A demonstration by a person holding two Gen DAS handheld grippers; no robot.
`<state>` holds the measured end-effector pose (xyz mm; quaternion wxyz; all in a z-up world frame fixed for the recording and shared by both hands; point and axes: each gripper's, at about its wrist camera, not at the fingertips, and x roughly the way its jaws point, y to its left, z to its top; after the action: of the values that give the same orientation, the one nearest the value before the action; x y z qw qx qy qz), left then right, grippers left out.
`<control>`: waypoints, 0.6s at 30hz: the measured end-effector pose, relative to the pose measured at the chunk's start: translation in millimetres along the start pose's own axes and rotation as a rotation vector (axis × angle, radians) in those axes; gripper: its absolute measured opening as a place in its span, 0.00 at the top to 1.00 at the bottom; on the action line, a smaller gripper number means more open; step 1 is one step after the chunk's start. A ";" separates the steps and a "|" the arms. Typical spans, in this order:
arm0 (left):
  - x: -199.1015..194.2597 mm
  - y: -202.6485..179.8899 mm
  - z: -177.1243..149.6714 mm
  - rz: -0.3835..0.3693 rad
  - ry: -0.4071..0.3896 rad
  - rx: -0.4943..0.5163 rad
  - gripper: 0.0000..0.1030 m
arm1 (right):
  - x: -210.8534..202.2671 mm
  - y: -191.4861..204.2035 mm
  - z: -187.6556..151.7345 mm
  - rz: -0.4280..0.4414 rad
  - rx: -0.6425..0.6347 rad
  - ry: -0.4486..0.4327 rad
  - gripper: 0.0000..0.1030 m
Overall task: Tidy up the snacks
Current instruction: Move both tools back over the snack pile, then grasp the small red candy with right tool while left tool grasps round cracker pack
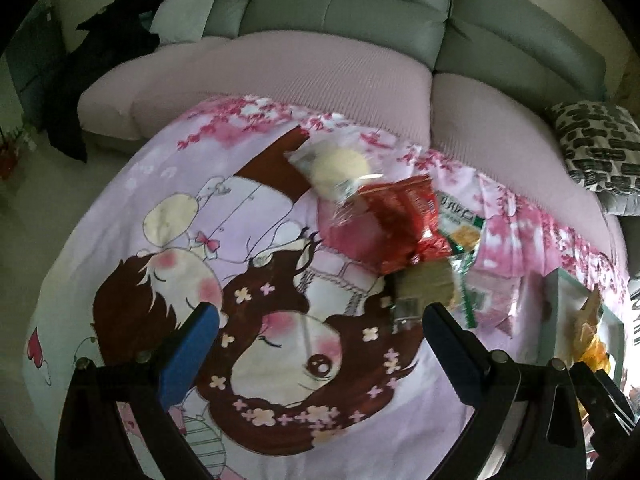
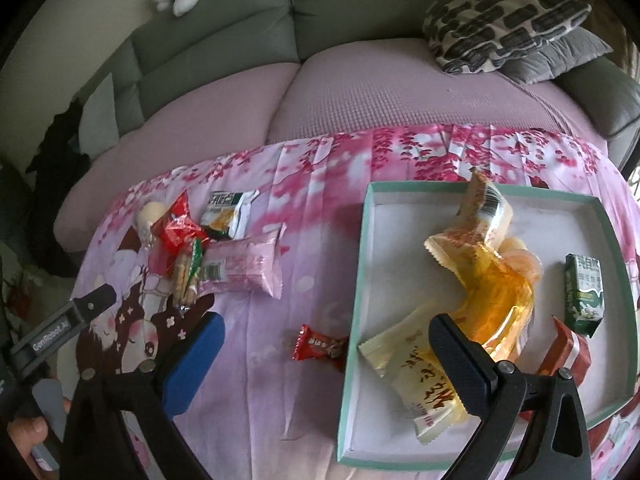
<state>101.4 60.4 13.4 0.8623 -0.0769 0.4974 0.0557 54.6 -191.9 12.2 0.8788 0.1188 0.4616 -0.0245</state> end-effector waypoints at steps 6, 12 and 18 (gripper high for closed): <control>5.5 3.3 -1.1 -0.017 0.030 0.010 0.02 | -2.0 13.3 -4.3 0.004 -0.040 -0.005 0.00; 13.5 6.0 -2.1 -0.041 0.064 0.014 0.02 | -11.7 20.8 -5.1 -0.017 -0.066 -0.037 0.00; 15.6 7.9 -2.4 -0.071 0.075 0.007 0.01 | -0.7 38.4 -12.0 -0.027 -0.145 -0.014 0.05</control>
<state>105.8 68.0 -1.9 0.8448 -0.0935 0.5265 0.0202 50.4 -151.9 13.4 0.8880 0.0483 0.4574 -0.0036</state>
